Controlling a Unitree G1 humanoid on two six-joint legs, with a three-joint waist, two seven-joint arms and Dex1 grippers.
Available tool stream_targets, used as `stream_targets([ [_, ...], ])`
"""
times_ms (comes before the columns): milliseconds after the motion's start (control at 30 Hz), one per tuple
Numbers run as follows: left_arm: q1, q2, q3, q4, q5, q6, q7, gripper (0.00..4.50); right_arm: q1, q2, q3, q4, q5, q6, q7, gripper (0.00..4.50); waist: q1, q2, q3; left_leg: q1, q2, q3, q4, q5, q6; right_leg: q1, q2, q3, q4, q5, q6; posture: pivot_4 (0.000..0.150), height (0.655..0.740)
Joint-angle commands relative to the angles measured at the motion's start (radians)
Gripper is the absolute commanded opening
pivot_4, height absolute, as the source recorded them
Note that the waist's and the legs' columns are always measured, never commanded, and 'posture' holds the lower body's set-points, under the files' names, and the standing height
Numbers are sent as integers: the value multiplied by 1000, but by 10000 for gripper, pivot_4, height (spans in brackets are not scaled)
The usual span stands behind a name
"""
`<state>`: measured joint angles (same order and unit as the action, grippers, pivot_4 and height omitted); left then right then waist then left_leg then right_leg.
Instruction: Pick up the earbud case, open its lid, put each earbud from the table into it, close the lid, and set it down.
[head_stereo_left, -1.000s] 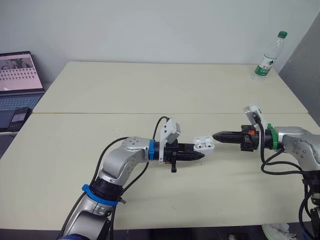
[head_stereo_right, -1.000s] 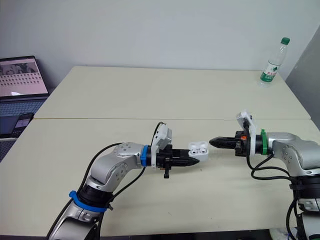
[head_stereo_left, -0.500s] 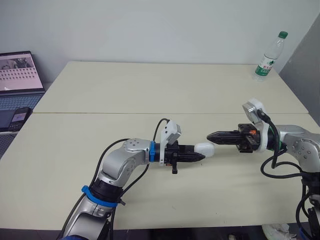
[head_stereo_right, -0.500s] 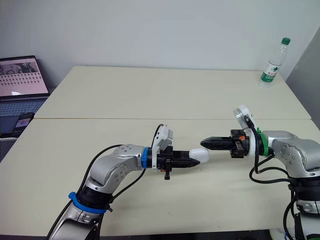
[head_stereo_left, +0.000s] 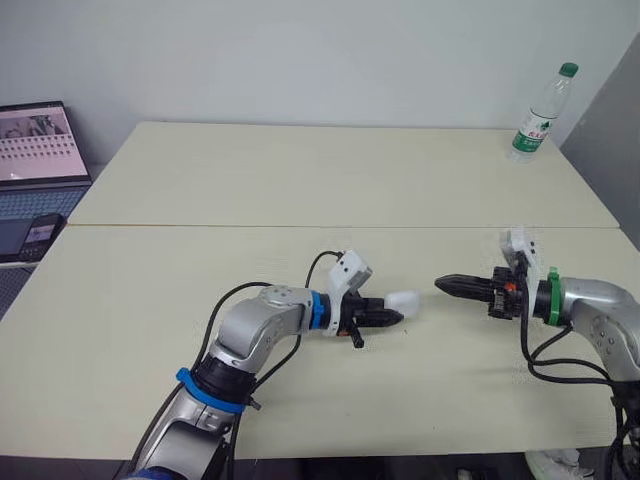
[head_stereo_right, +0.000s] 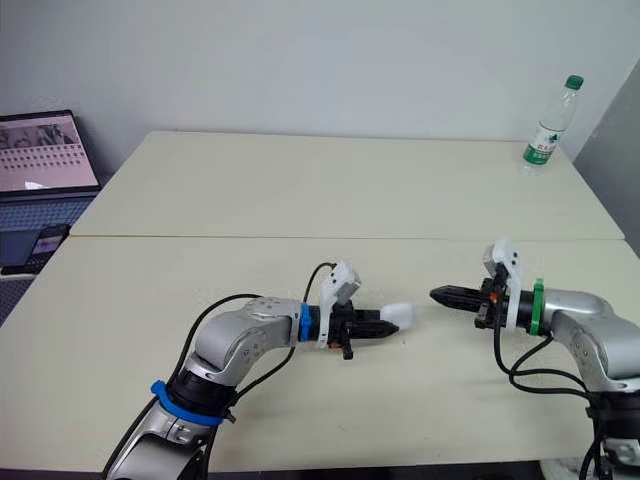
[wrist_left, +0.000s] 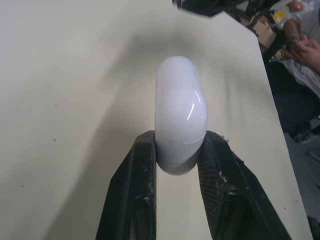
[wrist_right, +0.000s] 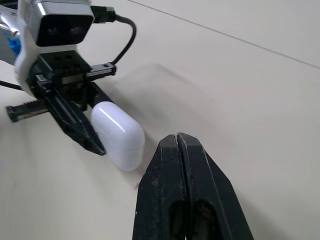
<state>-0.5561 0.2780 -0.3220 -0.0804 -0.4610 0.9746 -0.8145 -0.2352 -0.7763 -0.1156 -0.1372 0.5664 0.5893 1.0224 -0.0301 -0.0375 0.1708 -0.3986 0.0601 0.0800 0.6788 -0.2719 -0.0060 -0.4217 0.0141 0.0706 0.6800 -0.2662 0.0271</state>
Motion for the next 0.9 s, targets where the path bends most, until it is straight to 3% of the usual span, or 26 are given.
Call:
stream_targets([
  [33,-53,-2,-18,24,-15,87,0,7783,67,41,-37,-41,-68,-166,-42,105,-1,0,0,0,0,0,0,0,0,0,1,0,0,0,1,1500,7362],
  [233,-96,-9,-50,96,-3,148,-7,7783,216,89,-26,-83,-143,-311,-63,105,-2,1,0,0,0,1,0,0,0,0,1,1,0,-2,3,1500,7362],
  [433,-111,-20,-28,144,40,50,13,26961,270,109,-57,-125,-130,-316,-97,0,0,1,0,2,0,1,1,0,0,1,0,1,0,0,0,1500,7362],
  [633,-61,50,7,47,63,-134,-23,44734,296,93,-72,-124,-129,-326,-82,0,-2,1,-1,2,1,1,0,0,0,1,1,1,0,0,0,1500,7362],
  [733,-18,77,27,-4,134,-299,27,44734,308,80,-80,-96,-143,-366,-52,0,0,1,-1,2,1,1,0,0,0,1,0,1,0,0,0,1500,7362],
  [900,70,65,92,-130,131,-441,57,44734,299,53,-85,-32,-158,-404,-26,0,3,1,-1,1,-1,2,1,0,0,1,-2,1,0,0,0,1500,7362],
])
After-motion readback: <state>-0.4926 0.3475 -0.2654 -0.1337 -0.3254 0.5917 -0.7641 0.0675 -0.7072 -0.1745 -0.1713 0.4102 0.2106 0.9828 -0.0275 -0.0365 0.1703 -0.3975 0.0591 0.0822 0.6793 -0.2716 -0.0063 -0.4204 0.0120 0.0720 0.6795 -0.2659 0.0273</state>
